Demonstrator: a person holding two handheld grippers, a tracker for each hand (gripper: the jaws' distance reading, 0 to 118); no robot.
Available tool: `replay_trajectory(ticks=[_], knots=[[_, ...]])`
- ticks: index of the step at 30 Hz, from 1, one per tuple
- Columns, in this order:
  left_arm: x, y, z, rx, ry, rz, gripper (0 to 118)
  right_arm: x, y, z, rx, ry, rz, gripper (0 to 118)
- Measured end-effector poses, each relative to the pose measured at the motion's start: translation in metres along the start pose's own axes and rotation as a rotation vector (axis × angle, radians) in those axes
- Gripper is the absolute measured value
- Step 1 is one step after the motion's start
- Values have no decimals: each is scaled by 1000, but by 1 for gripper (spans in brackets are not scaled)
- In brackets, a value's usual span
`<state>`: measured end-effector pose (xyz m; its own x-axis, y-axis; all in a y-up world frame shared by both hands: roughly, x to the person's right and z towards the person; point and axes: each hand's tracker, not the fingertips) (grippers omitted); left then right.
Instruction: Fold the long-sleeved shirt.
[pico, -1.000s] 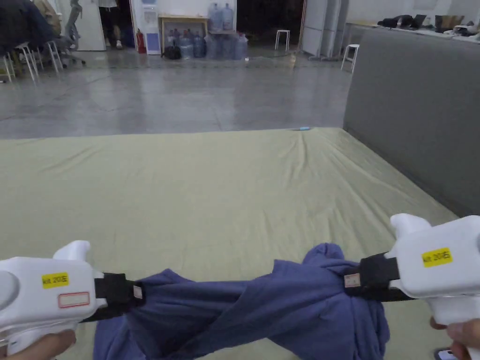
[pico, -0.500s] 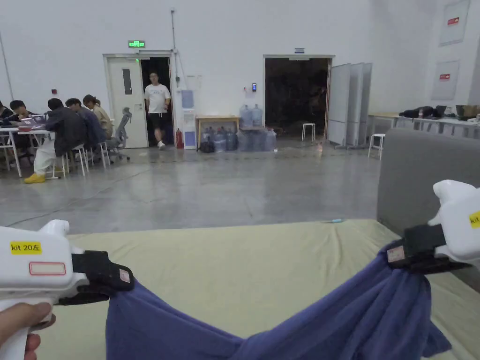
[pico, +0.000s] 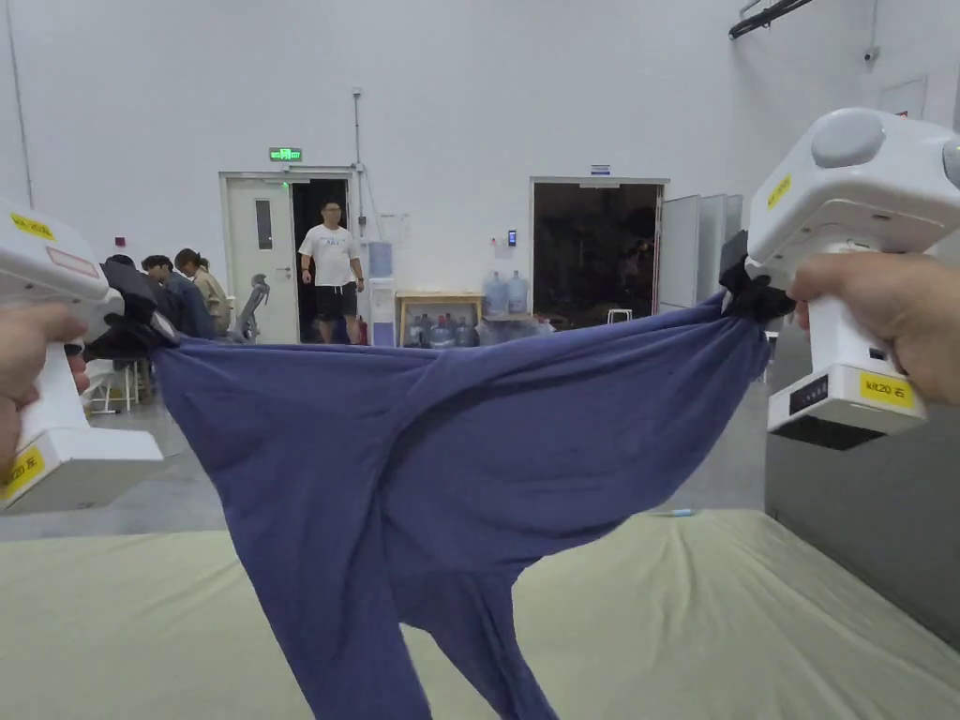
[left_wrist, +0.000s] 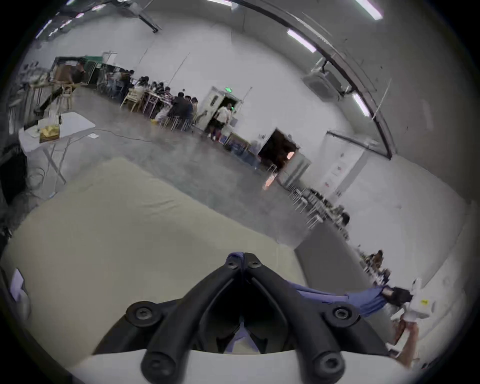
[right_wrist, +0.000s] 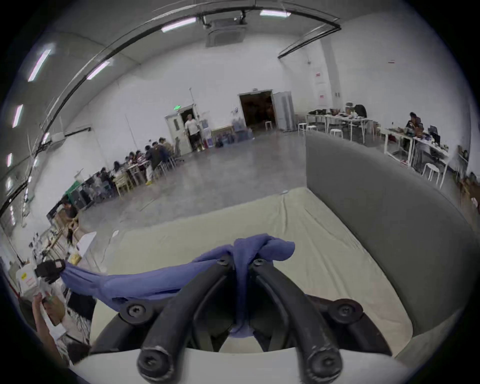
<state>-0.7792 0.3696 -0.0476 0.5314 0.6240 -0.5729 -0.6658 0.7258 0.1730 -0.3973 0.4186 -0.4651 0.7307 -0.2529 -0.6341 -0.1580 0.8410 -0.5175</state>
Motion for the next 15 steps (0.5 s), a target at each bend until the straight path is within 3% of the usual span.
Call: replay_trajectory(ticks=[5,8,15], knots=[[-21,-31,-20,-78,15,-89,0,12,-28,-37,0,-9,74,4],[-64,-78,-41,-208,104,-84,0,35,-83,-70,-75,15,111,4],[-209,-255,-41,-628,272,-73,0,118,-319,-130,-470,9,180,4]])
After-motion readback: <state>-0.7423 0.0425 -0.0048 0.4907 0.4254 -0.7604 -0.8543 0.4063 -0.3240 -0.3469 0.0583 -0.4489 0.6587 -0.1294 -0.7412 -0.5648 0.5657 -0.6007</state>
